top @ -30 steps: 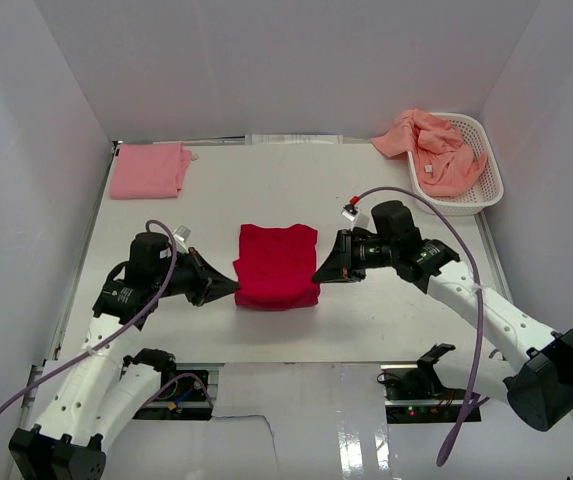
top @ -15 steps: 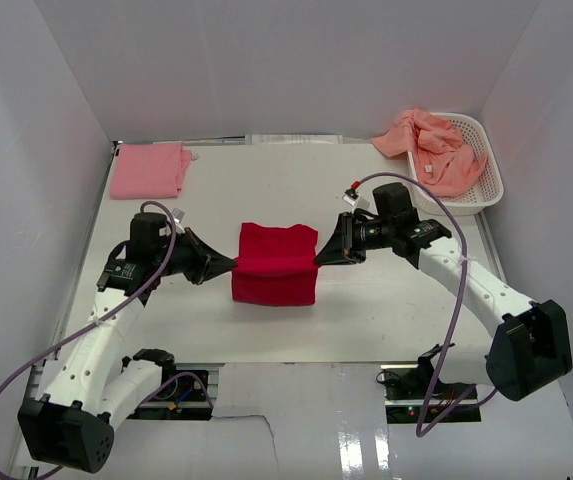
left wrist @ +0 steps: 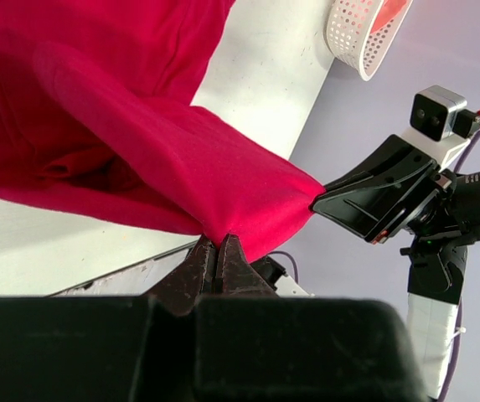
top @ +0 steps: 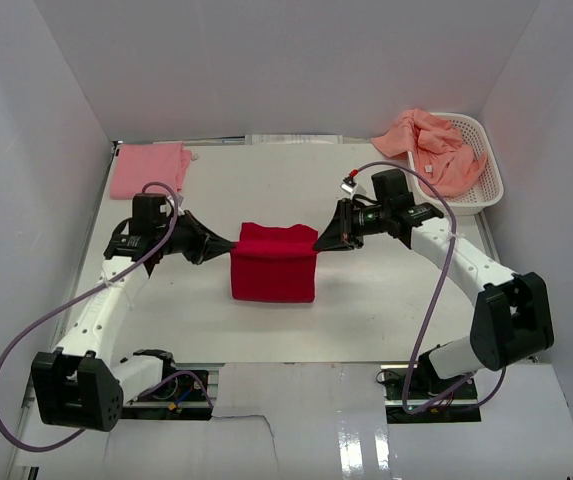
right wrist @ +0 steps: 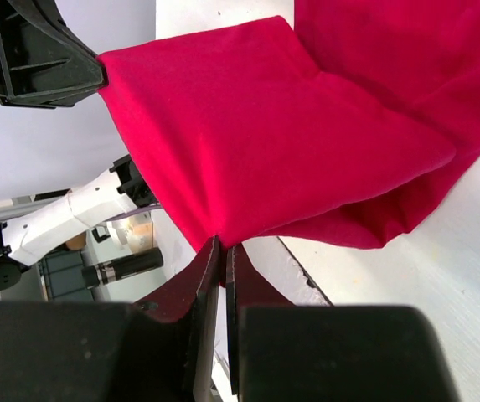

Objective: Fold and stack the t-shirts
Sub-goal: Fold the long partially folded tshirt into a neat square

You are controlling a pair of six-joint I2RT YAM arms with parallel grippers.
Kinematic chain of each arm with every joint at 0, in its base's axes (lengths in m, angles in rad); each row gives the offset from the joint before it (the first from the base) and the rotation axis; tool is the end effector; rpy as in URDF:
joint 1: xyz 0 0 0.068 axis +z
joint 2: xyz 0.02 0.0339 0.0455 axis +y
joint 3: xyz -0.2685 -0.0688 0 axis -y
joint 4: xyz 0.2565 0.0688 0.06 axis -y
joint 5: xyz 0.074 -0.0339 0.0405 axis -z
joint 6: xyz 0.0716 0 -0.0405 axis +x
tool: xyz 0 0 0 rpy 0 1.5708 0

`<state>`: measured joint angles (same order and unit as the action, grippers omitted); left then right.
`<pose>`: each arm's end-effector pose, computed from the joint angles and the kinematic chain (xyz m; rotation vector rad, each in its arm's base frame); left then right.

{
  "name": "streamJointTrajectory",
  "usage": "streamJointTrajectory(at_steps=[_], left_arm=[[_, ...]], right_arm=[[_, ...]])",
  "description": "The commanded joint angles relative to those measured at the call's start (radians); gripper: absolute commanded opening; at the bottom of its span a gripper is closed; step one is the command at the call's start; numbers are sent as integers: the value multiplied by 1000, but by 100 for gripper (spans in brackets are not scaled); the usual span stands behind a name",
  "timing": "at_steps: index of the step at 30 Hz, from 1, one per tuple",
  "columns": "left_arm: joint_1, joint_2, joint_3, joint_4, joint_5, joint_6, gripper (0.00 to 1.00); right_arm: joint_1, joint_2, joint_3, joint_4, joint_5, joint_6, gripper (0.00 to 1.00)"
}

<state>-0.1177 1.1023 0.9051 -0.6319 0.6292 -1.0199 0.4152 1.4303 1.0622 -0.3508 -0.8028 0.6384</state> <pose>0.2445 -0.0713 0.2644 -0.8270 2.4526 -1.2418 0.2871 0.1828 0.2615 -0.1927 2.4451 1.4331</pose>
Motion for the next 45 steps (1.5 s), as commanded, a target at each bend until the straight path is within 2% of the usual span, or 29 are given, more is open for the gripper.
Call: streamJointTrajectory(at_steps=[1,9,19,24,28,34,38,45], left_arm=[[15,39,66,58,-2,26,0],[20,255,146,146,6,55,0],[20,542,224,288,-5,64,0],[20,669,323,321,-19,66,0],[20,746,403,325,-3,60,0],[20,717,414,313,16,67,0],[20,622,358,301,39,67,0],[26,354,258,207,47,86,0]], right_arm=[[-26,37,67,15,-38,-37,8],[-62,179,156,18,-68,-63,8],[-90,478,326,32,-105,-117,8],[-105,613,453,32,-116,-132,8],[-112,648,509,30,-124,-129,8],[-110,585,470,30,-127,-121,8],[-99,465,409,26,-116,-115,8],[-44,297,312,-5,-69,-95,8]])
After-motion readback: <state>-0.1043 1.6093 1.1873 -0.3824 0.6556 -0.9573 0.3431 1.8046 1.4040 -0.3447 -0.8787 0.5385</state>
